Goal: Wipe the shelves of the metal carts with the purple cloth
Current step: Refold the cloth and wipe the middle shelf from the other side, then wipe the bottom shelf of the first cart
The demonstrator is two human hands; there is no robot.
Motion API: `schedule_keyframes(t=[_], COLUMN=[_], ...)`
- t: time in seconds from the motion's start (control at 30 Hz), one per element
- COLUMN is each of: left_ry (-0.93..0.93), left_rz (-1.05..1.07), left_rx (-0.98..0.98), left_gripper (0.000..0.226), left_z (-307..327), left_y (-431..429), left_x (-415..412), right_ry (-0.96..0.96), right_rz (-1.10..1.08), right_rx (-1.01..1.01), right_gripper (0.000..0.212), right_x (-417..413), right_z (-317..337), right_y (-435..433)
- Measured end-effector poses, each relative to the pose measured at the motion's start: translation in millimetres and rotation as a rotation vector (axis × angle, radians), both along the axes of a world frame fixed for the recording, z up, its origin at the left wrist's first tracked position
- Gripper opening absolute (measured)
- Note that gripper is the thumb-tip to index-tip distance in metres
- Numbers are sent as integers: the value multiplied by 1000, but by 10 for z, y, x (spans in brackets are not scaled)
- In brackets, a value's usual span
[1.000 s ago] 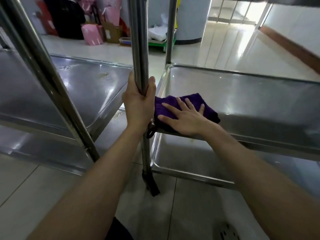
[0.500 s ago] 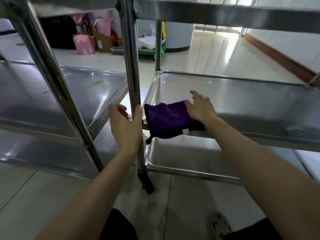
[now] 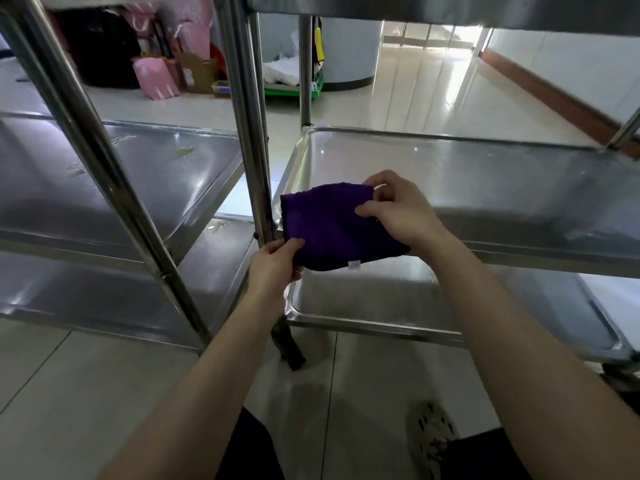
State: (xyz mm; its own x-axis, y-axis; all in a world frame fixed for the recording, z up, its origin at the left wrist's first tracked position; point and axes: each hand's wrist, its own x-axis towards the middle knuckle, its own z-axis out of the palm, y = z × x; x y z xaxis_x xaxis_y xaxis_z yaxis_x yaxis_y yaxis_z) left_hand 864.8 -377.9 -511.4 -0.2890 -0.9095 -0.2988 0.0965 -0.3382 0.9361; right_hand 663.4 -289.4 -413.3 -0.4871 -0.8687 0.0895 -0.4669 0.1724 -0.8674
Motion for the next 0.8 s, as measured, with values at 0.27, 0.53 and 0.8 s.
schedule_keyframes(t=[0.27,0.53,0.8], left_ry=[-32,-381,-443], left_rz=[-244,-389,-401], left_rx=[-10,-71,-234], left_gripper=[68,54,47], left_z=[-553,-1435,-1797], left_y=[240,376,57], left_x=[345,326,-98], right_ry=[67,-309,-150], right_rz=[-9,-210,-339], right_rx=[-175,175,173], right_gripper=[29,44,35], right_x=[260,84,-403], right_z=[-813,-2188,-2602], right_y=[840,924,450])
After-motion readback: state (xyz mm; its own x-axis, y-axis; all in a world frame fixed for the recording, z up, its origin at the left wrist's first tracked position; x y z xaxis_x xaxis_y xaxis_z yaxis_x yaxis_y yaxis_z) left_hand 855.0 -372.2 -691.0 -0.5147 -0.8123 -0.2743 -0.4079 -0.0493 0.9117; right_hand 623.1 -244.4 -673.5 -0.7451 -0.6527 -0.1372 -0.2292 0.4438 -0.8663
